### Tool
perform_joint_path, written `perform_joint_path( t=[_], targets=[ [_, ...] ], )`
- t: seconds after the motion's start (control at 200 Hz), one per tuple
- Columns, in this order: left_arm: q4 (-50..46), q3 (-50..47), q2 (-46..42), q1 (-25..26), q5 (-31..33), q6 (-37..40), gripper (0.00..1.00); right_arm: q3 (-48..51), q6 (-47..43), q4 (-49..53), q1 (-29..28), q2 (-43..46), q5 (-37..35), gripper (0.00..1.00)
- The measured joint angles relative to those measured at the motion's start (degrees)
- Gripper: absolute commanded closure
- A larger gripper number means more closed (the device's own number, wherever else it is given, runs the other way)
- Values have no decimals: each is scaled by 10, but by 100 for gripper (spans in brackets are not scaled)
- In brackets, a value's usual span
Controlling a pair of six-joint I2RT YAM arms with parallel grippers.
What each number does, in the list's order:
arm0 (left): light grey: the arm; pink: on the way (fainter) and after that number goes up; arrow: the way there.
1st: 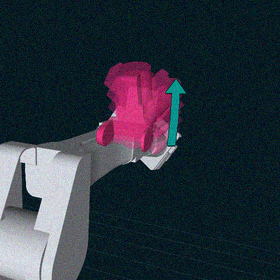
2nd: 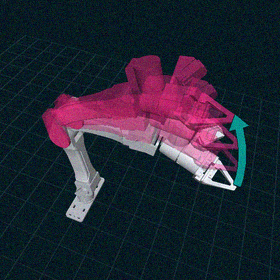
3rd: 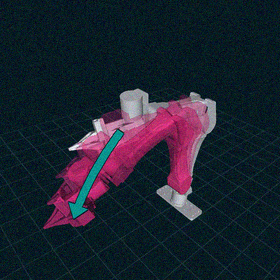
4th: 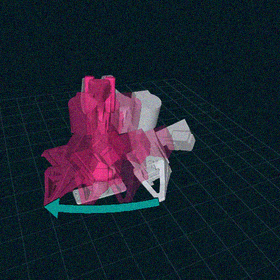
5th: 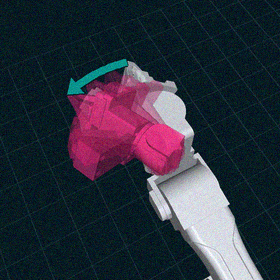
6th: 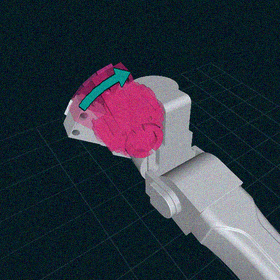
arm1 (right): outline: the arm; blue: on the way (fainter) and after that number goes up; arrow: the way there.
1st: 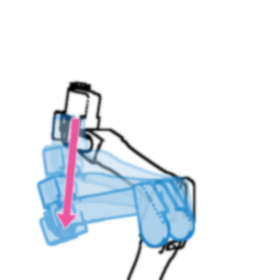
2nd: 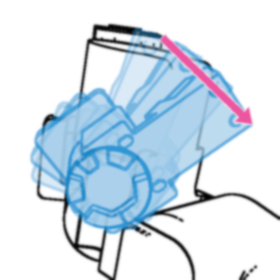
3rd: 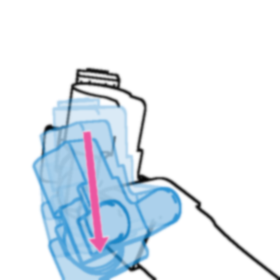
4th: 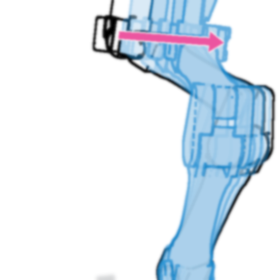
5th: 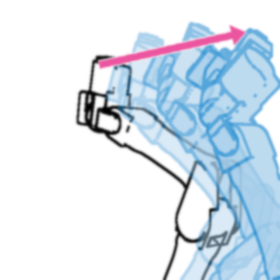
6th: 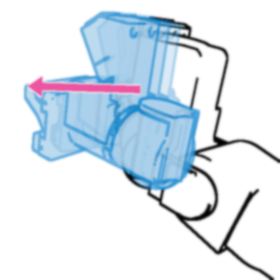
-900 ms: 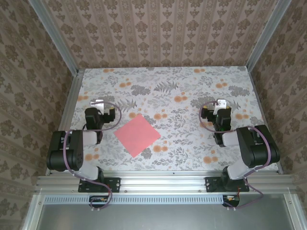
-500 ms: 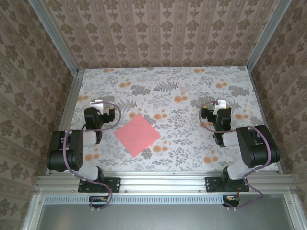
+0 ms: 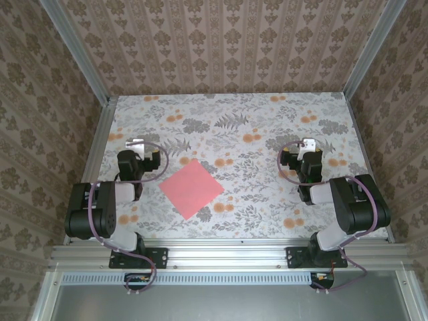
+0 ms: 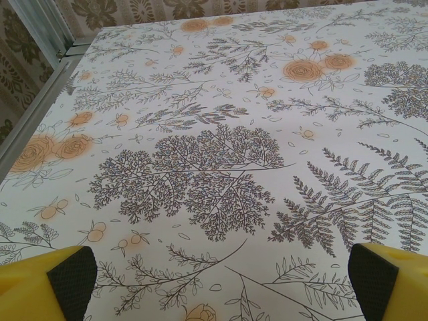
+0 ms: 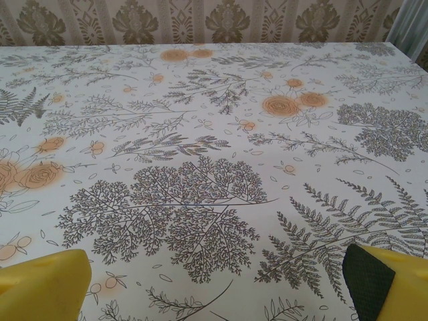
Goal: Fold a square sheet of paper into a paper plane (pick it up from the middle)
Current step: Move the square sheet of paper to the center of the table.
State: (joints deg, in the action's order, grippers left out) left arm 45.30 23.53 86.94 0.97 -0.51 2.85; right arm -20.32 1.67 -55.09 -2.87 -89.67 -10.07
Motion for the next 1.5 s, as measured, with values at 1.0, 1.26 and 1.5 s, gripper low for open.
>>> perform_joint_path(
  t=[1.0, 1.26, 1.5],
  targets=[
    [0, 0, 0, 0, -4, 0, 0, 0, 0, 0, 1, 0, 5, 0],
    [-133, 47, -78, -7, -24, -3, 0, -1, -6, 34, 0, 42, 40, 0],
    [-211, 41, -290, -18, -30, -22, 0, -110, 23, 285, 0, 172, 56, 0]
  ],
)
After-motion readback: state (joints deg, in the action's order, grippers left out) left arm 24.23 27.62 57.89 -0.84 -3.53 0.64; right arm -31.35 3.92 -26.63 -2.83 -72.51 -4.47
